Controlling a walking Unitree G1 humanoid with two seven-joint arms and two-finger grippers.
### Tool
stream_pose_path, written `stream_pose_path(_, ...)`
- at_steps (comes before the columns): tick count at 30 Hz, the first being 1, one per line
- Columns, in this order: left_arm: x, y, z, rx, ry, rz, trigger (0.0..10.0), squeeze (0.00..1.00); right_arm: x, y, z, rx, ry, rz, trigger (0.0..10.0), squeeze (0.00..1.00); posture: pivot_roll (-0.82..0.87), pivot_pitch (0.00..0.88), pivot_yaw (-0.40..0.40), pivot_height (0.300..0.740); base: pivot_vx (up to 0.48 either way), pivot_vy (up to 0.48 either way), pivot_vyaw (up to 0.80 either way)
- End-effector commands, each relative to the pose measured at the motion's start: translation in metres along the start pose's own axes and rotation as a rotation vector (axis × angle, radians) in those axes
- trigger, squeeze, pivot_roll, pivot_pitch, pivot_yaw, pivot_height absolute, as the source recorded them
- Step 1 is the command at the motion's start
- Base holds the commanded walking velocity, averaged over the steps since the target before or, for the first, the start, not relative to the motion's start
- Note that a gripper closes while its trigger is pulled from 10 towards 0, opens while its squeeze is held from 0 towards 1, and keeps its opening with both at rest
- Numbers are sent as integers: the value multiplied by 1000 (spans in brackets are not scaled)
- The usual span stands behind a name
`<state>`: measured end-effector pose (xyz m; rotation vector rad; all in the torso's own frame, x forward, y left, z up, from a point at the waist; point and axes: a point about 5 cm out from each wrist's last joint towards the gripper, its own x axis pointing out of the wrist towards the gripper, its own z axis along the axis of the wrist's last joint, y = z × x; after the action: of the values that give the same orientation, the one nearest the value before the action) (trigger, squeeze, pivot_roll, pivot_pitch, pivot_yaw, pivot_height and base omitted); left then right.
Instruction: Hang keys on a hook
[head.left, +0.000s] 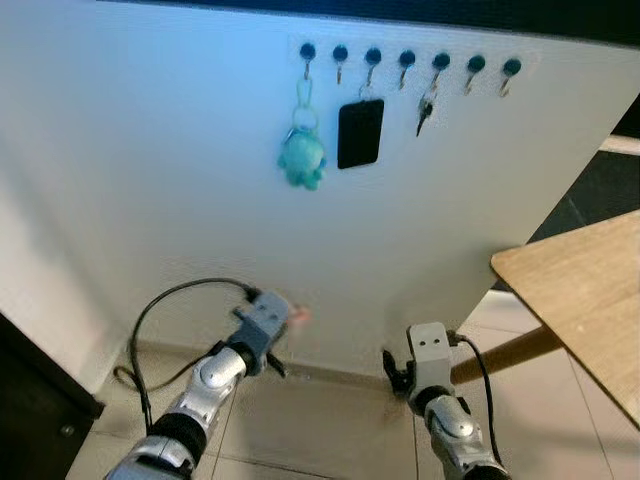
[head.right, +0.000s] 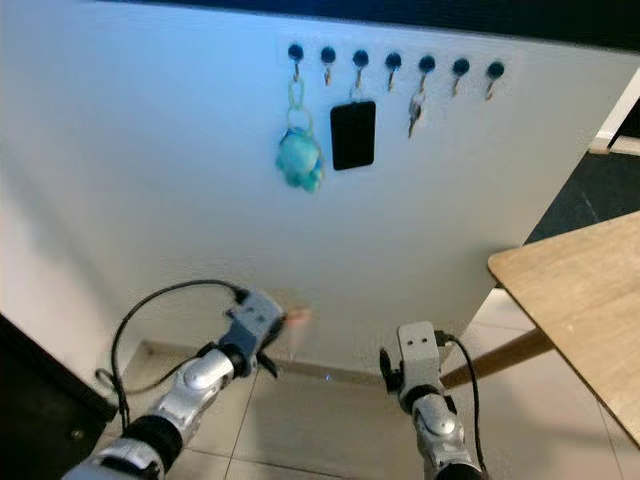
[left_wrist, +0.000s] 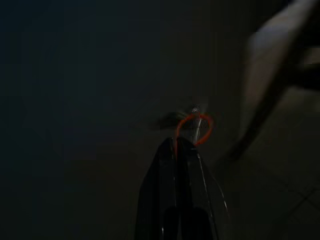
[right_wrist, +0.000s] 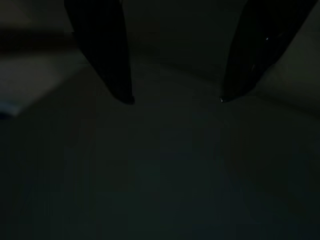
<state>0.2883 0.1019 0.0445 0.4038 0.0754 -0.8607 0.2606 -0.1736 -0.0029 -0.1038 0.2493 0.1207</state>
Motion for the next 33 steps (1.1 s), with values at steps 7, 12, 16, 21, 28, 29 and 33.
stream_pose_path(7,10,53,76,104,-196,-7,10000,0,0,-14,47,-45,-251,9,10000,0,30,20,-51,740,0,0,0)
stream_pose_path(12,15,65,116,134,-303,-13,10000,0,-5,-18,49,-50,-270,-32,10000,0,33,46,-48,740,0,0,0)
stream_pose_path(16,16,78,142,175,-352,20,10000,0,-9,-18,57,-30,-304,-52,10000,0,28,56,-48,740,0,0,0)
stream_pose_path(21,14,97,172,146,-444,110,10000,0,-15,-17,49,-34,-258,-44,10000,0,28,68,-47,740,0,0,0)
stream_pose_path(28,11,105,198,86,-523,114,10000,0,-17,-10,43,-35,-226,-39,10000,0,25,80,-48,740,0,0,0)
stream_pose_path(29,11,105,201,87,-532,109,10000,0,-16,-9,43,-32,-225,-37,10000,0,25,81,-47,740,0,0,0)
stream_pose_path(33,12,103,208,91,-552,90,10000,0,-15,-7,44,-29,-219,-36,10000,0,24,85,-45,740,0,0,0)
